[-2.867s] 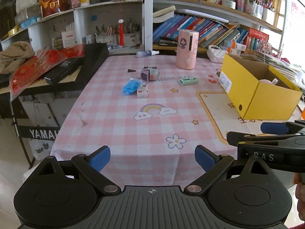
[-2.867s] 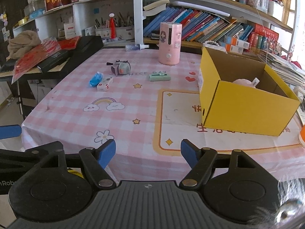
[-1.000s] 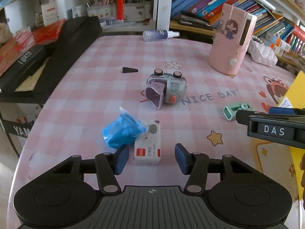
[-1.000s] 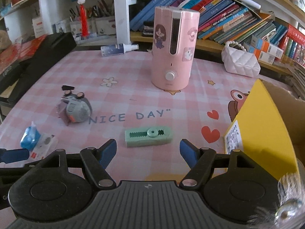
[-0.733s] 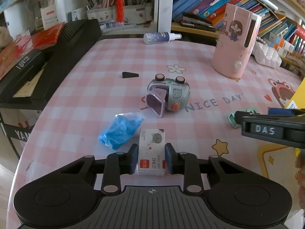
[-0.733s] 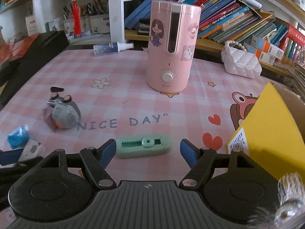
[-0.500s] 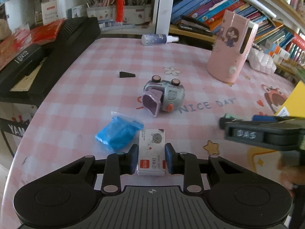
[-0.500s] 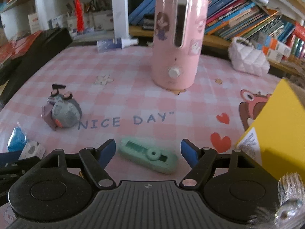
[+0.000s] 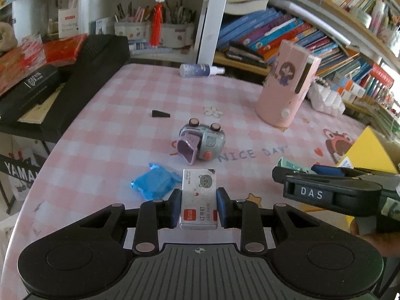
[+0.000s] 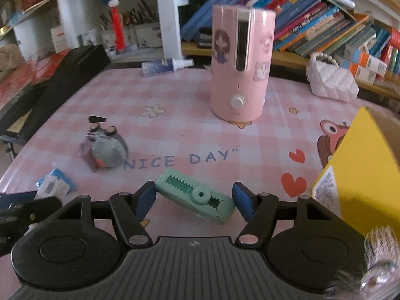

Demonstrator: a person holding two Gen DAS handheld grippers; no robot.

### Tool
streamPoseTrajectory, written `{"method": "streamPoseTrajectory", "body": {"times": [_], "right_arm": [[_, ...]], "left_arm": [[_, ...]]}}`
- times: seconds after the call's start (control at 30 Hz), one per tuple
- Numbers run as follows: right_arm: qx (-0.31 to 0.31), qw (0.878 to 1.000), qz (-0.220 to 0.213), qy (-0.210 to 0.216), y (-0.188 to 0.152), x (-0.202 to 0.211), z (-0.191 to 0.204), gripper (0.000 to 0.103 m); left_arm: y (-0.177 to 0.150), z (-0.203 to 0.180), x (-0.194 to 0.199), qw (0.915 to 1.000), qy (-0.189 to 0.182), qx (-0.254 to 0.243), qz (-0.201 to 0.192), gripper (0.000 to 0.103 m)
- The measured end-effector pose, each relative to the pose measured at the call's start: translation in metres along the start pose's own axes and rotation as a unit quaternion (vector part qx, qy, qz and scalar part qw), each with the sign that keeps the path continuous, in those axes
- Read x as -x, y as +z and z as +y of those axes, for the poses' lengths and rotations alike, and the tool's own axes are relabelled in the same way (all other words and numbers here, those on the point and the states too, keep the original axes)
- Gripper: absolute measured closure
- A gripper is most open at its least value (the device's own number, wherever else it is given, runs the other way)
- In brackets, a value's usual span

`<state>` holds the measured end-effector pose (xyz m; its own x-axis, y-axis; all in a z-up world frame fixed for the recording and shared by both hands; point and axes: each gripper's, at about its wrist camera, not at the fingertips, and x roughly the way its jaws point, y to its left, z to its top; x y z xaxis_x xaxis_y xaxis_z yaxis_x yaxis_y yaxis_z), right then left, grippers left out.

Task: Organize objects
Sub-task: 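Lift the medicine box and green stapler and carry both toward the yellow box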

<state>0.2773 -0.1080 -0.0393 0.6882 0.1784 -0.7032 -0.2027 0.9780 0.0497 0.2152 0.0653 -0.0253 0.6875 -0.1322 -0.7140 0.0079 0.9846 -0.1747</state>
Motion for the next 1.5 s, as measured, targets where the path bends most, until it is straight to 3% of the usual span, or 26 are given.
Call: {"method": "streamPoseTrajectory", "body": {"times": [0.47,1.2,1.5], "right_arm": [[0.044,0.998,-0.029,0.019,-0.032,0.089,0.008,0.038],[0.020,0.999,-0.033,0.010,-0.108,0.180,0.031,0.038],[-0.005,0.999,-0.041,-0.008,-0.147,0.219,0.034,0.038]], "left_arm": [[-0.028,-0.002,0.061,0.9995,-0.019,0.003,-0.024,0.075],[-0.100,-0.005,0.148,0.9985,-0.038,-0.010,-0.039,0.075],[-0.128,-0.014,0.179,0.9967,-0.057,-0.042,-0.039,0.075]]}}
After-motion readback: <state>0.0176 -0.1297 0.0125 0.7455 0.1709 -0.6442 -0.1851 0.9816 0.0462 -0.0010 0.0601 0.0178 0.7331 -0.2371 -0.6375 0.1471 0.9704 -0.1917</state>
